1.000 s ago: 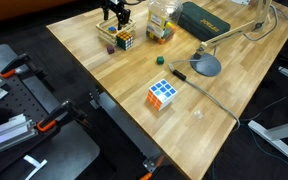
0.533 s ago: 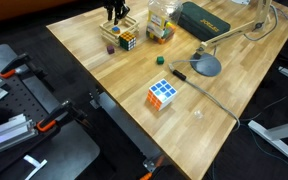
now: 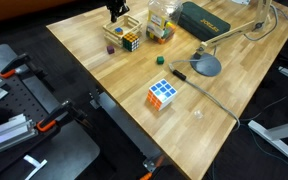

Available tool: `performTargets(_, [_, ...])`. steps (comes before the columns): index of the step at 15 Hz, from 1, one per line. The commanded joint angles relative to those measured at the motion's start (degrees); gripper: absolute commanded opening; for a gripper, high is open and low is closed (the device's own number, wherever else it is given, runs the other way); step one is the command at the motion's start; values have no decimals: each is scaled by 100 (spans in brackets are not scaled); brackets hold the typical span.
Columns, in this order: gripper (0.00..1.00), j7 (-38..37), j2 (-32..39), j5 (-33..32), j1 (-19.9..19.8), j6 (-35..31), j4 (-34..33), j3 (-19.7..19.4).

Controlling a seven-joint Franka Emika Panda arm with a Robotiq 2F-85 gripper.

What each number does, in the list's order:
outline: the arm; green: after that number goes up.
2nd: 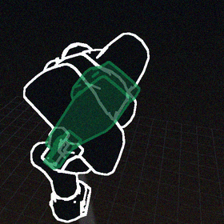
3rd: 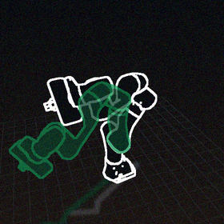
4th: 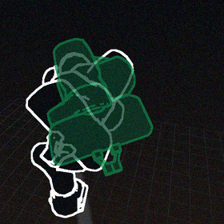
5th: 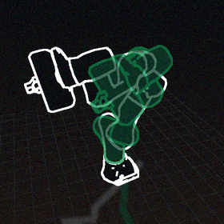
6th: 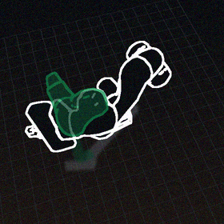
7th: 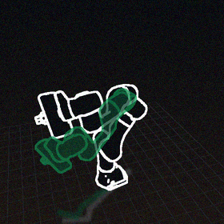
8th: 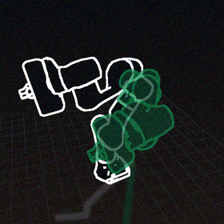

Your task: Place the small Rubik's cube on the medium one

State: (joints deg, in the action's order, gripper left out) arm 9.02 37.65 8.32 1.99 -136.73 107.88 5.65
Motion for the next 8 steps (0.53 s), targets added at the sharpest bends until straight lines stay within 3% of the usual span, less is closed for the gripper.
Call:
performTargets(1, [41, 89, 102, -32, -127, -73, 23, 60])
performTargets(8, [89, 115, 64, -24, -209, -174, 139, 58])
